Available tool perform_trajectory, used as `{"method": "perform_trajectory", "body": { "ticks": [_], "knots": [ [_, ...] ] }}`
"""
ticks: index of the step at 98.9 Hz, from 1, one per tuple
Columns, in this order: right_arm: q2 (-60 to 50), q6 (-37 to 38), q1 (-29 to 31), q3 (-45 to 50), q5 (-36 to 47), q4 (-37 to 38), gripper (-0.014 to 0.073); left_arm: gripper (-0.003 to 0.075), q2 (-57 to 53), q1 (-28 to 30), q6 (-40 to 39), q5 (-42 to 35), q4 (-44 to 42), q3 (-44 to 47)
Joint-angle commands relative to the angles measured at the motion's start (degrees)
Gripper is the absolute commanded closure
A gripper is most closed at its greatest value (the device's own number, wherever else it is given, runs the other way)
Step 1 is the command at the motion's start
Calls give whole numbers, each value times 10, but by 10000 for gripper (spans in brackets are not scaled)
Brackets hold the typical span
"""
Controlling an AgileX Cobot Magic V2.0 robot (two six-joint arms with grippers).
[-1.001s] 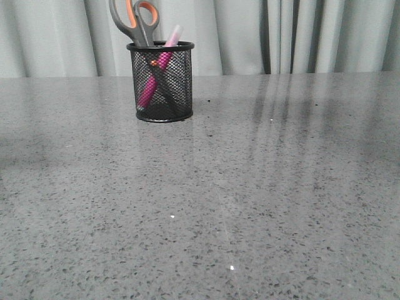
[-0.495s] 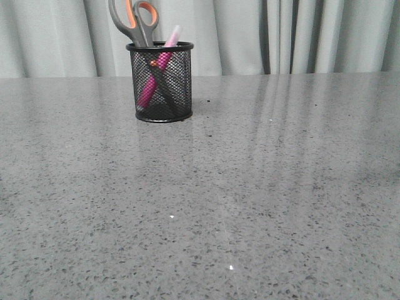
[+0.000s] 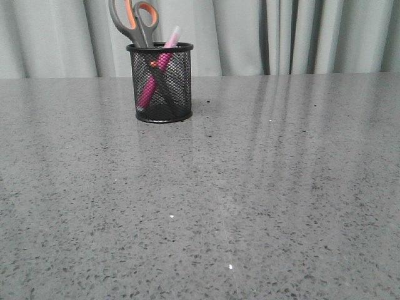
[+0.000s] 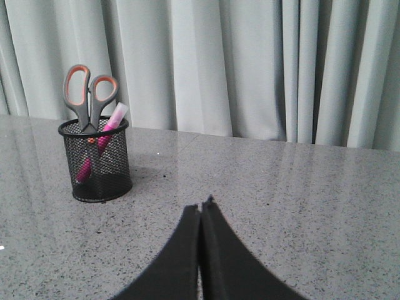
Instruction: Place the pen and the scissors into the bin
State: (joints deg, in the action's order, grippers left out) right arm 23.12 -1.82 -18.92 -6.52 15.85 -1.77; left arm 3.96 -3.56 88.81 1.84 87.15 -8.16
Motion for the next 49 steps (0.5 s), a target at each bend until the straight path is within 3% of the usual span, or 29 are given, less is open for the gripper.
{"method": "perform_trajectory", "body": {
  "ticks": [1, 49],
  "knots": [
    [-6, -5, 3, -12, 46, -11, 660, 739, -1, 2, -6, -1, 14, -11],
    [-6, -5, 3, -12, 36, -11, 662, 739, -1, 2, -6, 22, 40, -10]
  ]
}}
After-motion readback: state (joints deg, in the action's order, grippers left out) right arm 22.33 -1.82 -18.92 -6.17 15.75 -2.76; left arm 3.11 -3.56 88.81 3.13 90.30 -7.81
